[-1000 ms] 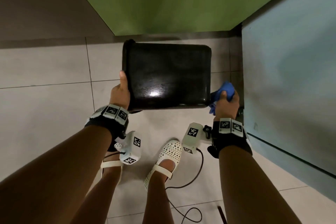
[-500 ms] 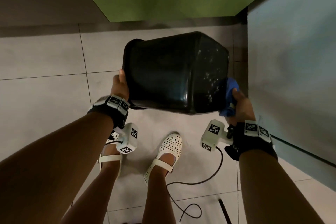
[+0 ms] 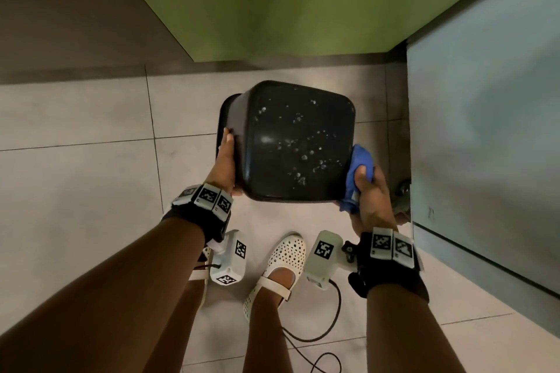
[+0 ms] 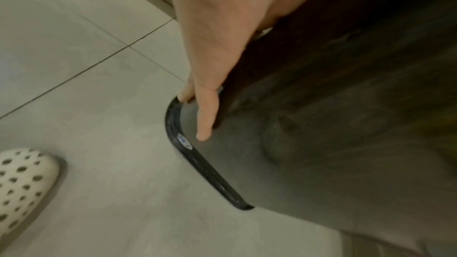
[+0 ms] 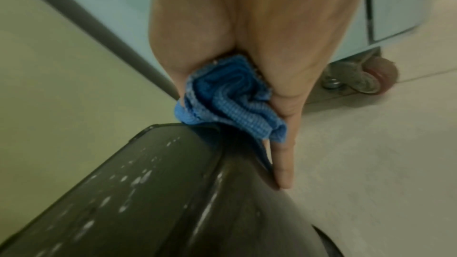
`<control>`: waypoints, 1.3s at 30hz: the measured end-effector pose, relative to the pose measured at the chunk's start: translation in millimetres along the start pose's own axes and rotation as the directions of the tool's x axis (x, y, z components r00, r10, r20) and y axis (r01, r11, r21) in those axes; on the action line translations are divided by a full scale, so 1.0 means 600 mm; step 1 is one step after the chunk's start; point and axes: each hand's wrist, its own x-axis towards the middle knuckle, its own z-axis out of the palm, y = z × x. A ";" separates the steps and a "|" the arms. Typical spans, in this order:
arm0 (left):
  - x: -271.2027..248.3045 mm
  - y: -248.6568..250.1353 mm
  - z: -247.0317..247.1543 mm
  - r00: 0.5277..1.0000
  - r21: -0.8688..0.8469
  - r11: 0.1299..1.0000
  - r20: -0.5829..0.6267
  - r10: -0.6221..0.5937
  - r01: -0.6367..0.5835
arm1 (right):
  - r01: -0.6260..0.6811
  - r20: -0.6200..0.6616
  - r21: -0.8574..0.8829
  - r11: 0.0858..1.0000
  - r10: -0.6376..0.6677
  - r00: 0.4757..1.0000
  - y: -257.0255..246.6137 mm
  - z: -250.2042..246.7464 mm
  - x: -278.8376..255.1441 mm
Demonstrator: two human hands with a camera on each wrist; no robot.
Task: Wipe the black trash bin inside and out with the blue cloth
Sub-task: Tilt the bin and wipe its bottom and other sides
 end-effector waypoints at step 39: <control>-0.033 0.001 0.001 0.851 0.277 0.814 0.028 0.524 -0.510 | 0.443 0.176 -0.836 0.323 -0.608 0.774 -0.069 0.214 0.009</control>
